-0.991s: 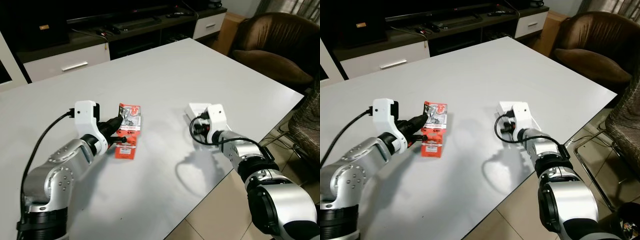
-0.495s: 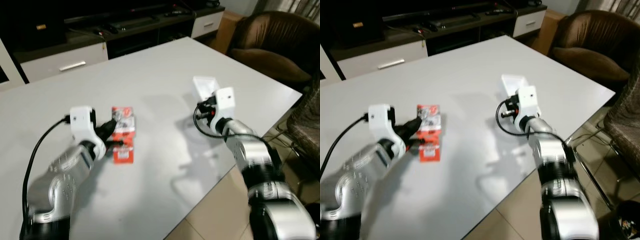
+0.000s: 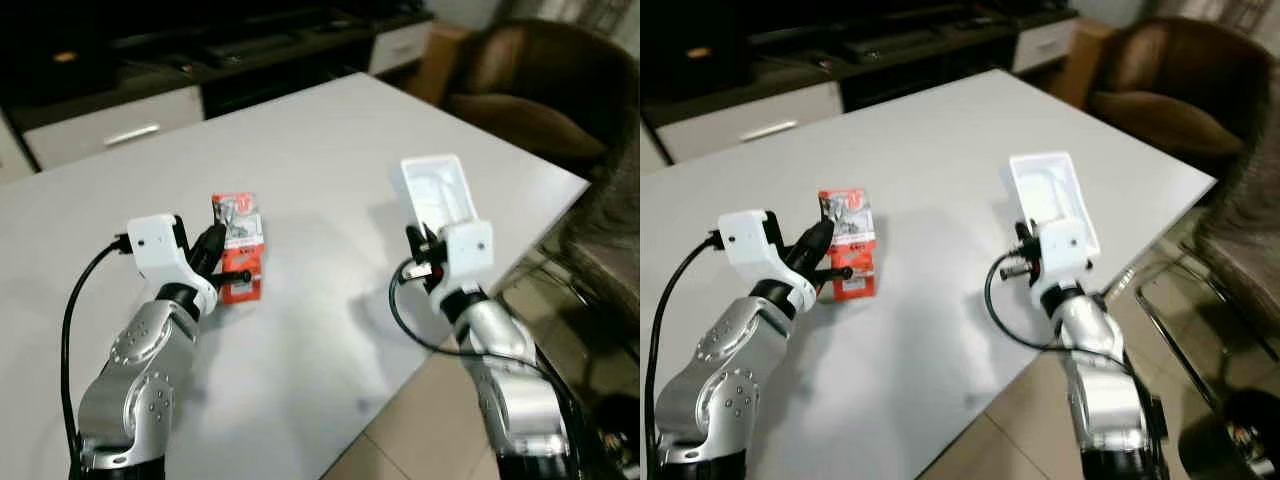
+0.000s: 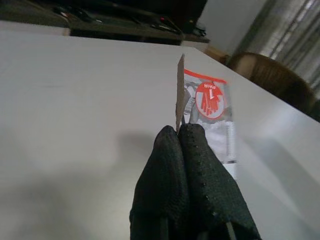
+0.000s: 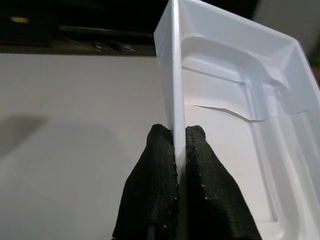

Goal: Picking trash to rubbish bin

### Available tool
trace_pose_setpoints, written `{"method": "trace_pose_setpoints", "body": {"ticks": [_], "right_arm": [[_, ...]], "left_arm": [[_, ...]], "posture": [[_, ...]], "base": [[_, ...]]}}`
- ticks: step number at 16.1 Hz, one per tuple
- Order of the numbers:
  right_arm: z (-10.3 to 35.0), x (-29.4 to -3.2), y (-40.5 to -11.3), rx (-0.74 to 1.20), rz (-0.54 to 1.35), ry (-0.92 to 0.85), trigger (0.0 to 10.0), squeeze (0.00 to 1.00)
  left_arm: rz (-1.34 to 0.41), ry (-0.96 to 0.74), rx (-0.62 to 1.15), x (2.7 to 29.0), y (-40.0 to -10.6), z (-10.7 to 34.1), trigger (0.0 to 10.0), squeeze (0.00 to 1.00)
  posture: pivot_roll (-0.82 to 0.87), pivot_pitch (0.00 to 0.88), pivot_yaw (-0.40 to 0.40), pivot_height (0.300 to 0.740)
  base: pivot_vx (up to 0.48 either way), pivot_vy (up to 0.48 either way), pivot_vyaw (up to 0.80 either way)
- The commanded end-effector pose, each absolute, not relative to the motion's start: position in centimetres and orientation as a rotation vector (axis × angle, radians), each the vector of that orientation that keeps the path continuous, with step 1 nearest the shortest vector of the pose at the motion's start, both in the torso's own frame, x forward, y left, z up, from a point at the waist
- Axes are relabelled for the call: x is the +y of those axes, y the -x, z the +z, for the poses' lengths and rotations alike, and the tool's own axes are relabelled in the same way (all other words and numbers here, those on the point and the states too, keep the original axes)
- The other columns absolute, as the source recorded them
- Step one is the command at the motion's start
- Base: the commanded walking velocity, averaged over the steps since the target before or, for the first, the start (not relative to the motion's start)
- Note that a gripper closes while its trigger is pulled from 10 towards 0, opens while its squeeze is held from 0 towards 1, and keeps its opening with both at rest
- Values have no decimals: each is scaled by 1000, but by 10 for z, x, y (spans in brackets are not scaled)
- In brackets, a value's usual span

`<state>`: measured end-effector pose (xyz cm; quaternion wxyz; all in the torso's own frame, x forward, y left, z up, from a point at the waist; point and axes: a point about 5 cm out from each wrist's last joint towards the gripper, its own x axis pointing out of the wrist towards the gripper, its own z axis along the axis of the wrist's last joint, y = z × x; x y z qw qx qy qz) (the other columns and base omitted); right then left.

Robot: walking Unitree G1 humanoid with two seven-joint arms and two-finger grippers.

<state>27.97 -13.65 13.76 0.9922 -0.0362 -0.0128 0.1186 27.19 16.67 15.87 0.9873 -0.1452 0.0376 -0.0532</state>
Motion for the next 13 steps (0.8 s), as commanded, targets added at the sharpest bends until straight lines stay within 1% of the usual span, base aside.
{"method": "trace_pose_setpoints", "body": {"ticks": [1,2,5,6,7,9,11,12,13], "right_arm": [[142,-141,-275,-33,191,96,10000,0],[143,-142,-274,-37,170,100,10000,0],[145,-144,-277,-43,150,99,10000,0],[138,-145,-273,-20,152,127,10000,0],[130,-144,-267,16,152,137,10000,0],[122,-143,-261,49,153,128,10000,0],[120,-142,-257,58,150,120,10000,0],[118,-139,-255,68,157,113,10000,0],[117,-137,-254,74,168,113,10000,0]], "left_arm": [[-141,300,70,160,-273,163,6745,0],[-159,308,65,157,-272,162,10000,0],[-156,259,33,155,-273,164,10000,0],[-124,151,58,158,-274,156,10000,0],[-92,110,85,163,-274,150,10000,0],[-91,73,68,166,-273,150,10000,0],[-89,81,74,167,-270,148,10000,0],[-61,71,120,170,-266,140,10000,0],[-71,71,163,172,-260,130,10000,0]], "posture": [[-70,0,-52,740],[-73,0,-49,740],[-79,0,-49,740],[-77,0,-52,740],[-73,0,-55,740],[-67,0,-57,740],[-63,0,-58,740],[-62,0,-58,740],[-66,0,-59,740]], "base": [[0,0,-800],[0,0,-800],[0,0,-800],[0,0,-800],[0,0,-800],[0,0,-800],[0,0,-800],[0,0,-800],[0,0,-800]]}}
